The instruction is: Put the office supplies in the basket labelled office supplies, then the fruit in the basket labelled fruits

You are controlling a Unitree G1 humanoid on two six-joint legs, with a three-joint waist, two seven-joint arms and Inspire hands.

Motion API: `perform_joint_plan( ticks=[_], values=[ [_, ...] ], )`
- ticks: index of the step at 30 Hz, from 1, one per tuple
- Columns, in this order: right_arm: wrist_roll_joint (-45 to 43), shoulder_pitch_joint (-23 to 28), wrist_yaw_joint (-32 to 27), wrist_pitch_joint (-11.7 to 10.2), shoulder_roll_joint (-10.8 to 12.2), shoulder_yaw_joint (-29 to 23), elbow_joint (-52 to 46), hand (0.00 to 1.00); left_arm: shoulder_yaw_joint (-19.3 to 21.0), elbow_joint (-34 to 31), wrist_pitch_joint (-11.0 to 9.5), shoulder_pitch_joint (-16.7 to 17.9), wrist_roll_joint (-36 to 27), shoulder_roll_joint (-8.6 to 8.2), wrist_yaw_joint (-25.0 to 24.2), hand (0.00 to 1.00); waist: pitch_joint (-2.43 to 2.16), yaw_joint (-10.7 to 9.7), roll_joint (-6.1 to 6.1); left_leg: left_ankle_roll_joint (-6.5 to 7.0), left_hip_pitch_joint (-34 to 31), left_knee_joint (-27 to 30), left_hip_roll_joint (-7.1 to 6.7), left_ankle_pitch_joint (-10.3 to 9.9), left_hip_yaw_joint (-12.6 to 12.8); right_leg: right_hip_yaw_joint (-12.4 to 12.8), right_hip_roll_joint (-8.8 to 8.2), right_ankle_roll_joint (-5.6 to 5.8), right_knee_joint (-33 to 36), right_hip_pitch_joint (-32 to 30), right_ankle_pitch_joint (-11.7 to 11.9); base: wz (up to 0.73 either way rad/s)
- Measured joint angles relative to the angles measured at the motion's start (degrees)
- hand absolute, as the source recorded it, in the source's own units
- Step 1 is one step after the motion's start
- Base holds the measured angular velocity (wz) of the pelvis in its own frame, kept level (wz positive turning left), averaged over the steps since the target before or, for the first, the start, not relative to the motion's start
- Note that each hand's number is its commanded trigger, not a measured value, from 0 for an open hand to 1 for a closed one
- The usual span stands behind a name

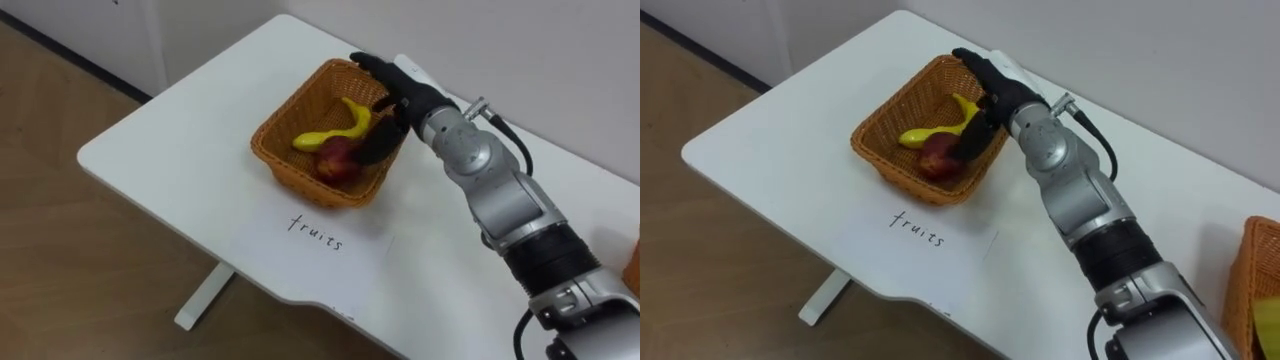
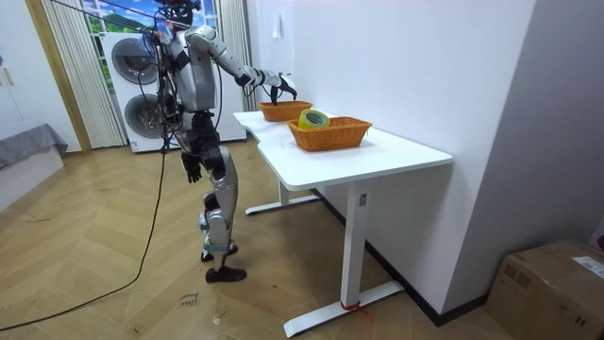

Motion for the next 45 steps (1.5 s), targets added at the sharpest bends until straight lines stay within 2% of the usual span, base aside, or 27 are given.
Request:
perform_joint_plan(
  ticks=[10, 16, 21, 24, 30, 33, 36, 37, 38, 39, 41, 45],
  values=[
    [0.0, 0.0, 0.0, -0.2, 0.0, -0.1, 0.0, 0.0, 0.0, 0.0, 0.0, -0.1, 0.0, 0.05, -1.0, 0.0, 0.12, 0.0, 0.17, 0.14, 0.0, -0.1, -0.05, 0.0, -0.1, 0.0, -0.04, 0.09, 0.0, 0.0, 0.0, 0.0],
    [0.0, 0.0, -0.2, -0.3, 0.0, -1.2, 0.0, 0.0, 0.0, 0.0, 0.0, -0.4, 0.0, -0.22, -1.0, 0.0, 0.33, -0.2, 0.71, 0.22, 0.1, 0.3, -0.12, 0.0, -0.1, 0.2, -0.06, 0.11, 0.0, -0.1, 0.0, 0.0],
    [1.4, 0.0, -1.5, -0.8, 0.0, -2.5, -0.1, 0.0, 0.1, 0.0, -0.1, -0.8, 0.1, -0.56, -0.8, 0.0, 0.03, -0.5, 0.98, 0.22, 0.2, 0.4, -0.12, 0.0, -0.1, 0.2, -0.08, 0.18, 0.0, 0.0, 0.0, 0.0],
    [6.8, 0.0, -3.2, -1.6, -0.1, -4.4, -0.2, 0.0, 0.2, -0.2, -0.1, -1.2, 0.1, -0.6, -0.8, 0.0, -0.06, -1.0, 1.02, 0.21, 0.4, 0.4, -0.1, 0.0, -0.1, 0.3, -0.09, 0.21, 0.0, 0.1, -0.1, 0.0],
    [10.3, 1.0, -4.7, -2.2, -0.2, -5.6, -2.4, 0.0, 0.0, -0.1, -0.6, -1.3, -0.8, -0.47, -0.1, 0.0, -0.08, -3.7, 1.28, 0.25, 1.1, 0.4, -0.08, 0.0, 0.0, 0.2, -0.33, 0.3, 0.1, 0.9, -0.1, 0.01],
    [10.0, 3.7, -5.2, -3.9, -0.4, -8.6, -7.6, 0.0, 0.2, -0.1, -1.5, -1.3, -1.1, -0.62, 0.1, 0.0, -0.25, -5.2, 1.59, 0.33, 1.1, 0.4, -0.12, 0.0, 0.1, 0.2, -0.36, 0.33, 0.2, 1.0, -0.1, 0.0],
    [10.2, 6.6, -7.4, -6.0, -1.7, -10.6, -11.7, 0.0, 0.2, -0.2, -2.7, -1.2, -1.1, -0.83, 0.1, 0.0, -0.47, -6.2, 2.42, 0.45, 1.9, 0.3, -0.09, -0.1, 0.8, 0.5, -0.76, 0.43, 0.6, 1.4, -0.2, -0.1],
    [10.2, 6.8, -7.7, -6.5, -2.0, -11.0, -11.8, 0.0, 0.1, -0.3, -3.0, -1.0, -1.2, -1.0, 0.1, 0.0, -0.52, -7.4, 2.97, 0.51, 2.3, 0.3, -0.09, -0.1, 0.9, 0.6, -0.88, 0.51, 1.1, 1.6, -0.2, -0.05],
    [10.3, 7.6, -8.2, -6.5, -2.3, -12.0, -12.8, 0.0, 0.0, -0.5, -3.0, -0.9, -1.2, -1.02, -0.1, 0.0, -0.83, -8.2, 3.44, 0.58, 2.4, 0.2, -0.12, -0.1, 1.0, 0.7, -0.96, 0.55, 1.2, 1.6, -0.2, -0.06],
    [10.7, 8.1, -8.6, -6.6, -2.3, -12.7, -13.5, 0.0, -0.1, -0.8, -3.0, -0.9, -1.2, -1.06, -0.1, 0.0, -0.9, -8.4, 3.6, 0.6, 2.4, 0.2, -0.12, -0.1, 1.2, 0.8, -0.99, 0.59, 1.2, 1.6, -0.3, -0.15],
    [12.7, 8.3, -9.8, -7.1, -2.9, -14.2, -14.2, 0.0, -0.1, -1.3, -3.7, -1.2, -1.2, -1.26, 0.0, 0.0, -1.09, -10.1, 4.12, 0.69, 2.8, 0.1, -0.11, -0.1, 2.2, 2.1, -1.01, 0.67, 1.3, 1.6, -0.3, -0.22],
    [12.6, 8.9, -11.9, -7.1, -3.8, -18.1, -16.3, 0.0, 0.1, -1.3, -4.5, -1.2, -1.1, -1.39, 0.1, 0.0, -1.14, -12.8, 4.95, 0.81, 3.4, -0.1, -0.01, -0.2, 3.1, 3.6, -1.01, 0.68, 2.1, 1.2, -0.3, -0.17]
  ],
)
